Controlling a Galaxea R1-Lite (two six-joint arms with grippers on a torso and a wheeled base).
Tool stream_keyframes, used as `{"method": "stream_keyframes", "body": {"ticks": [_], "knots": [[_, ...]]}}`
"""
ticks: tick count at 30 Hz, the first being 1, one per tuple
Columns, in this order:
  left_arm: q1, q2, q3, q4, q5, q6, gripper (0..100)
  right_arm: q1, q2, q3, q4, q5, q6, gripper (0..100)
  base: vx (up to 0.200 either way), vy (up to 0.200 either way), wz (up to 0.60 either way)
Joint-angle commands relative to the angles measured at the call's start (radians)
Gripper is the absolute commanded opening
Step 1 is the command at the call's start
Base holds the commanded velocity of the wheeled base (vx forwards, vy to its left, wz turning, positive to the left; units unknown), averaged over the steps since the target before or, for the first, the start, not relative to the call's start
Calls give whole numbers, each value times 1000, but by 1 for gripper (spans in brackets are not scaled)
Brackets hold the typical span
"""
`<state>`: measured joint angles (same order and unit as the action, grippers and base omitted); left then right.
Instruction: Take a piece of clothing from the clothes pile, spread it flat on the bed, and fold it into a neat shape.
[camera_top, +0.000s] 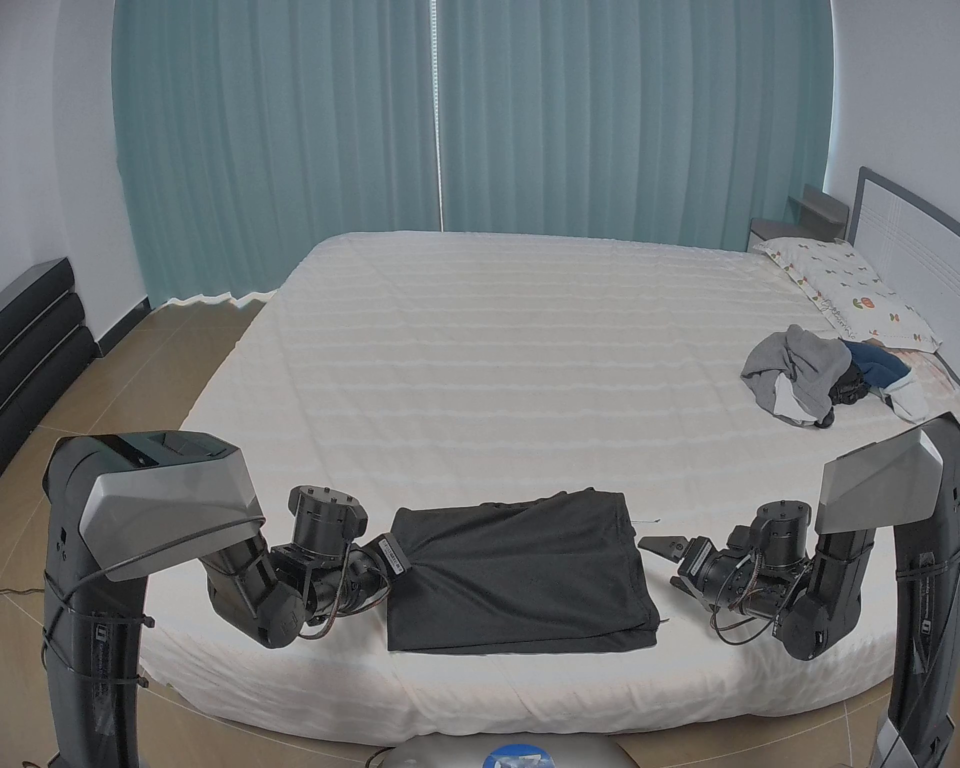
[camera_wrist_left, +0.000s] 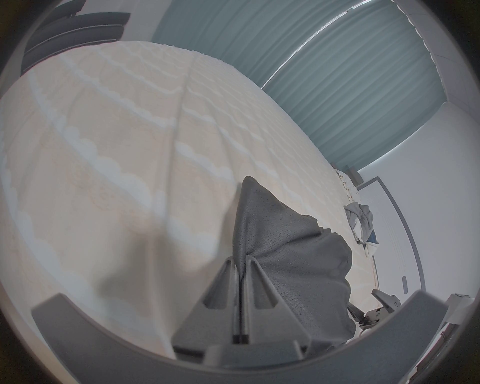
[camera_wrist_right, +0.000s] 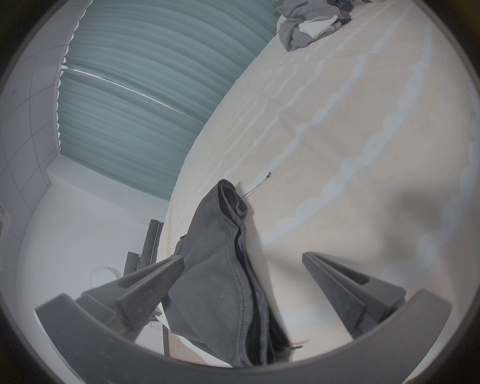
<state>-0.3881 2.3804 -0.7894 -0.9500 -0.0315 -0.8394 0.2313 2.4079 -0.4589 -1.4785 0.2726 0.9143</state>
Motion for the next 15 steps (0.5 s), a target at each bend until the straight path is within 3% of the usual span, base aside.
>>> {"method": "stream_keyframes", "body": {"ticks": [1, 2, 15], "knots": [[-14, -7, 10, 0, 13, 0, 0, 0, 5, 0, -2, 0, 0, 100, 0, 200, 0], [-21, -7, 15, -1, 21, 2, 0, 0, 7, 0, -2, -1, 0, 100, 0, 200, 0], [-51, -7, 39, -10, 42, 6, 0, 2, 7, 3, -2, -1, 0, 100, 0, 0, 0]]}}
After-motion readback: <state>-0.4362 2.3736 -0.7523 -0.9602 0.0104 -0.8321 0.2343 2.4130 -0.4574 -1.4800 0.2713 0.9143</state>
